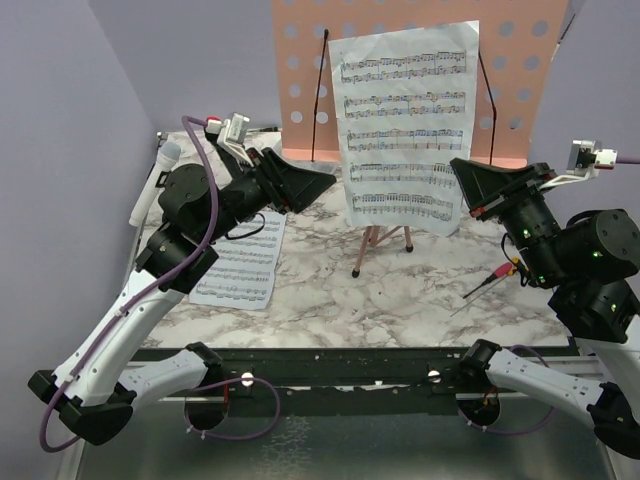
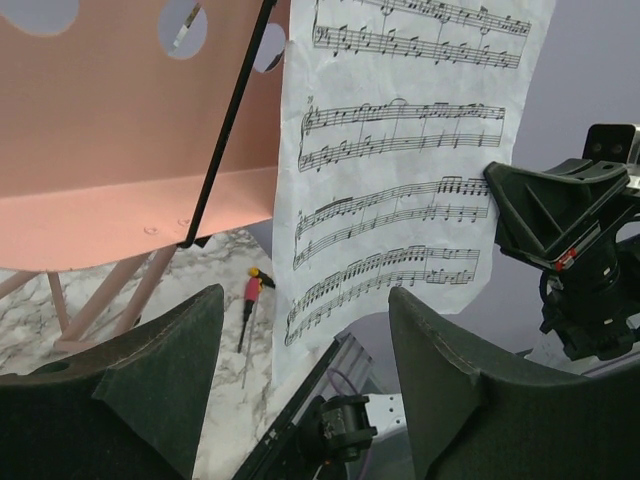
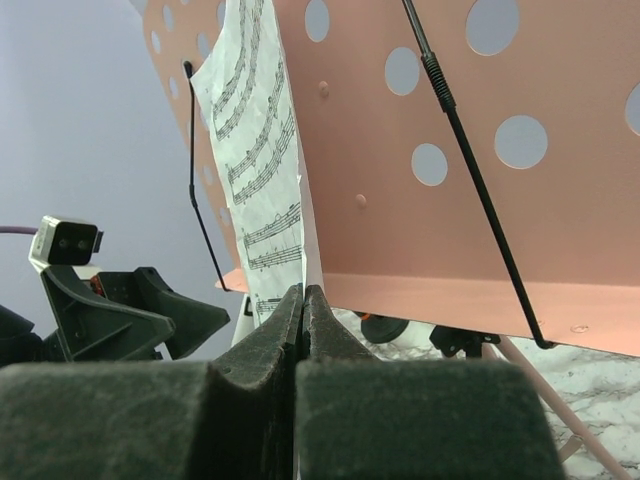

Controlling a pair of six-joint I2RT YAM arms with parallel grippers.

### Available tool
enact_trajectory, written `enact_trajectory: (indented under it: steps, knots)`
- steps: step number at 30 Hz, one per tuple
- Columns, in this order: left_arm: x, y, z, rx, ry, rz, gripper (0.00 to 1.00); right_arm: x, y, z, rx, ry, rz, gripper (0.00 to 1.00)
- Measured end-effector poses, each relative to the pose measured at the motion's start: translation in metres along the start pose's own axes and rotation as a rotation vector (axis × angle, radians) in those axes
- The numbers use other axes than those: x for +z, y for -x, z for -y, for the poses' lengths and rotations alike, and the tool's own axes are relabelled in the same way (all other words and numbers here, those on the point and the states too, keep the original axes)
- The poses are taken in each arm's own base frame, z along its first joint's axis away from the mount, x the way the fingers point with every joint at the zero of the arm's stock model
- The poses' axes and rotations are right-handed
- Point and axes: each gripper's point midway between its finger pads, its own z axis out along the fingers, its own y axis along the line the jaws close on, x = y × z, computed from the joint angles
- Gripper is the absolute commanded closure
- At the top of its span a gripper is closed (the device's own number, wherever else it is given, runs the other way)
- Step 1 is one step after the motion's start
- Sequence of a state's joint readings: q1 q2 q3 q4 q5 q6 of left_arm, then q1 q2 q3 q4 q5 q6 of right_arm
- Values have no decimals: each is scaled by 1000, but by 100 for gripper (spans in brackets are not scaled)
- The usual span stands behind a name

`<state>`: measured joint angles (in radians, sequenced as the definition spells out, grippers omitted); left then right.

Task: Pack up the instrument practice props

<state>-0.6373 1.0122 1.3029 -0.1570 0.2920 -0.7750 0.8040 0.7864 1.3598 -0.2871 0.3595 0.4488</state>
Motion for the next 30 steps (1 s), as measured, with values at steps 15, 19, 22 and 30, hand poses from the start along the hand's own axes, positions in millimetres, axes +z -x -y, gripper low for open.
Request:
enact_trajectory:
  steps: [15,19,22,30]
  knots:
    - [19,-55,-5,-130,-35,-27,45,-3,-8,1,18,7,-16,100]
    - [24,-49,3,-131,-58,20,52,-5,-5,1,23,12,-11,100]
    - [27,-45,4,-135,-62,52,59,-6,-5,1,25,14,-10,100]
    - [34,-48,-11,-147,-25,90,61,-7,-8,1,23,17,-17,100]
